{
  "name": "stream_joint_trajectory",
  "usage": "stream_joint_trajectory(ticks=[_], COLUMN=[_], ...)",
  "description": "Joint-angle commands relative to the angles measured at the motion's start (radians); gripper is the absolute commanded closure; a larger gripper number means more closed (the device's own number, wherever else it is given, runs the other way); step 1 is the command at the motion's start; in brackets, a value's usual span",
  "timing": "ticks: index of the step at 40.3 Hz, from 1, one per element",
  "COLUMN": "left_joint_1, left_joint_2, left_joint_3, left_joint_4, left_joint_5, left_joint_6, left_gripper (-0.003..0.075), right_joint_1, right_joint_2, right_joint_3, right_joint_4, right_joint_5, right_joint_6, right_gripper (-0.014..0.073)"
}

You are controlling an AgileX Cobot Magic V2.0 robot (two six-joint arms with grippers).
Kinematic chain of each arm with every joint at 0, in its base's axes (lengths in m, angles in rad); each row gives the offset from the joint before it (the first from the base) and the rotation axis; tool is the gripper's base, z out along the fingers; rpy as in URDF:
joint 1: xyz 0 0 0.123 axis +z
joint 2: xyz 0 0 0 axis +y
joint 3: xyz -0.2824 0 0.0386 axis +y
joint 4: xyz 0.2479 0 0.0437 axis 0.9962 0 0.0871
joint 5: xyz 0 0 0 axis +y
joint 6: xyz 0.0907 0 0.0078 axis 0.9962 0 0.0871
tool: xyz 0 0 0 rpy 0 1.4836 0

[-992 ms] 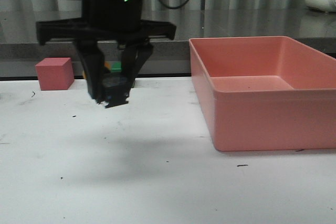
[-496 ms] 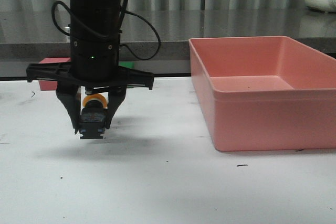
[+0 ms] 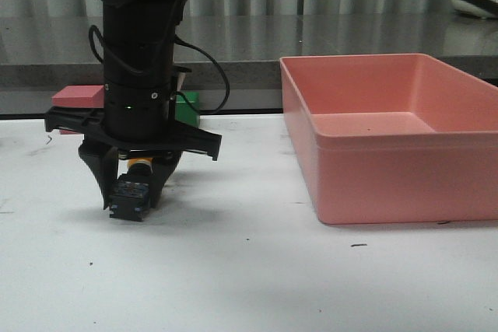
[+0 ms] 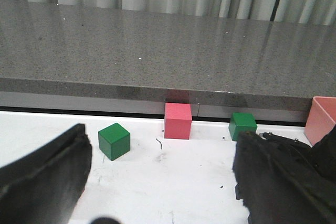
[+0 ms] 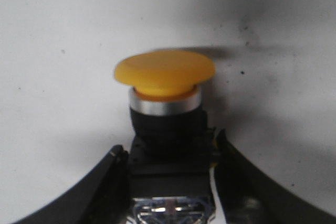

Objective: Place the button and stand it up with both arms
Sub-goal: 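Carry the button out of the bin and lower it onto the table, then open the right gripper and raise it away from the button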

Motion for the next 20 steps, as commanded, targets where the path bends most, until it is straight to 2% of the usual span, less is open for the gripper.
stream_joint_trajectory(ticks=[1,11,20], left_joint_1=[0.001,0.001,0.001], left_joint_2=[0.018,0.018,0.018], left_joint_3=[-0.030,-0.030,-0.030], left_joint_4=[0.002,0.002,0.002], left_joint_5=[-0.080,-0.080,-0.080], left_joint_6=[0.001,0.001,0.001], left_gripper=[0.0174,0.0174,0.0174], right_joint_1=[-0.005,-0.005,-0.005], right_joint_2=[-0.062,-0.068,-0.141], right_joint_3=[-0.035,-0.036,-0.043], right_joint_4=[-0.001,-0.001,-0.063], right_joint_5=[-0.026,-0.011,0.027], right_joint_6=[0.011,0.009,-0.178], right_gripper=[0.0137,0.0115,0.0115])
